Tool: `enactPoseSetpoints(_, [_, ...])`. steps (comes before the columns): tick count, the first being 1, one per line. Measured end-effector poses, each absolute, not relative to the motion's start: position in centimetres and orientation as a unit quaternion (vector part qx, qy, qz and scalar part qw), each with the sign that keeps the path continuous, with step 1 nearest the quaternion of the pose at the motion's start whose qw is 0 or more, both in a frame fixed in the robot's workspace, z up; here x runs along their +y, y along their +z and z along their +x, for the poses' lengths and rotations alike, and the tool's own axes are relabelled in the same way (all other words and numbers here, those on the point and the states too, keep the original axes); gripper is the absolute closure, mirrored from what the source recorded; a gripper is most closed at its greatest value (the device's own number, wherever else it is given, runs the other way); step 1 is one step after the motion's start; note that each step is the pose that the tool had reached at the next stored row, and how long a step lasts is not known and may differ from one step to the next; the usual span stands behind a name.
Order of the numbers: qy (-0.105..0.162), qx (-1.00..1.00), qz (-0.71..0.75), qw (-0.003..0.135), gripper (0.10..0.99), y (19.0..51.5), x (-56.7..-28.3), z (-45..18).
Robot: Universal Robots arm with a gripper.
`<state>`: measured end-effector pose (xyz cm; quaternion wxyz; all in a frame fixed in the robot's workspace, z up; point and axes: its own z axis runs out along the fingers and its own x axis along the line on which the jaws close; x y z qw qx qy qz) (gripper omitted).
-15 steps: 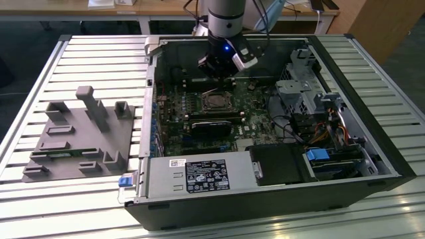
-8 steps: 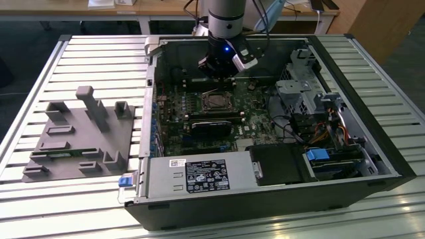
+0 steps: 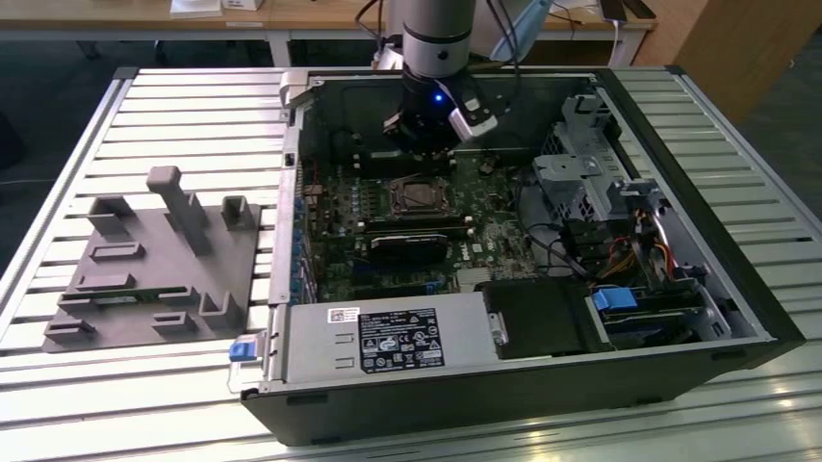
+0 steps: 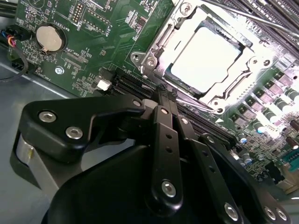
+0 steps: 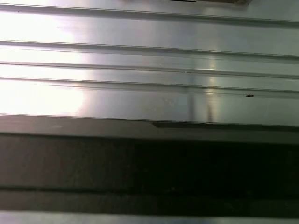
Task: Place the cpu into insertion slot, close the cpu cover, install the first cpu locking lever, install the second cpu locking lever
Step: 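Install the first cpu locking lever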
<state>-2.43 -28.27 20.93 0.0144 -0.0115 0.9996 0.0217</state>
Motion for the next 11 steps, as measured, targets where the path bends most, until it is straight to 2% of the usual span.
enactPoseSetpoints(11, [0.017, 1.0, -0.012, 0.013, 0.98, 20.08, -28.27, -2.28])
